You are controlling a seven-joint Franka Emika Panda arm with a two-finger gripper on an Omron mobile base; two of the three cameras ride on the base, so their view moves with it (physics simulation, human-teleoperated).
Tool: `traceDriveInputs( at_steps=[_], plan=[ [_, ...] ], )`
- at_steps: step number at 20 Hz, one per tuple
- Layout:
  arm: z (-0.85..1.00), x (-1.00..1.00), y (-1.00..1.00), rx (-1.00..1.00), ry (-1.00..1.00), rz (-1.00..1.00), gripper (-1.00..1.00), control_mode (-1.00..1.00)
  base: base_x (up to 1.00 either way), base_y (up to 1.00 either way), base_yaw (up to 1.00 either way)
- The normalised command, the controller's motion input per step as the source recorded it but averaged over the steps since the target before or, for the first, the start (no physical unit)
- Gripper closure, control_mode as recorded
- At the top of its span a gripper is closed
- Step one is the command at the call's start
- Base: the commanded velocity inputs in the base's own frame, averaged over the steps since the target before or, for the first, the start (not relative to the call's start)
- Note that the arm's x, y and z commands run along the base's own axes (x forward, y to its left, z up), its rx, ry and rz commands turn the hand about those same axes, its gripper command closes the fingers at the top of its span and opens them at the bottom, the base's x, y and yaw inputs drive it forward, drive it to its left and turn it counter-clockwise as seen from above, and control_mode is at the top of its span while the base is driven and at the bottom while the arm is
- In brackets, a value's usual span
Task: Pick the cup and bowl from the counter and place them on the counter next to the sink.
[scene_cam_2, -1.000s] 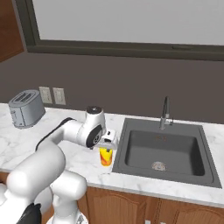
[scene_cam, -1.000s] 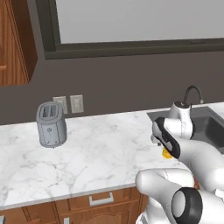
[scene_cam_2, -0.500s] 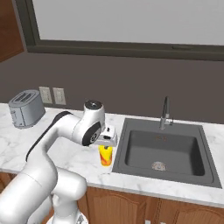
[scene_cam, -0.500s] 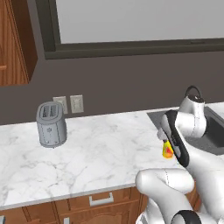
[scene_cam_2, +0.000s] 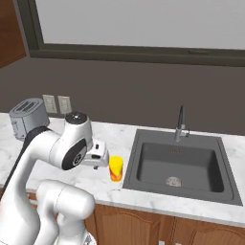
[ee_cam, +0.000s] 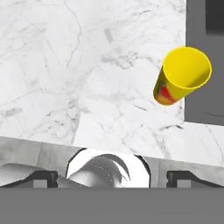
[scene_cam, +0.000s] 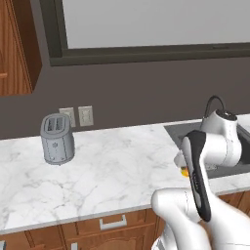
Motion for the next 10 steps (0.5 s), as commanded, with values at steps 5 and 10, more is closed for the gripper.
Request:
traceDriveInputs(
  at_steps=[5, 10],
  plan=[
    [0.26, -0.47, 0.5, 0.0, -0.03, 0.03, -1.0, -1.0, 0.0, 0.0, 0.0],
    [0.04, -0.09, 0.12, 0.0, 0.0, 0.0, -1.0, -1.0, 0.0, 0.0, 0.0]
  ],
)
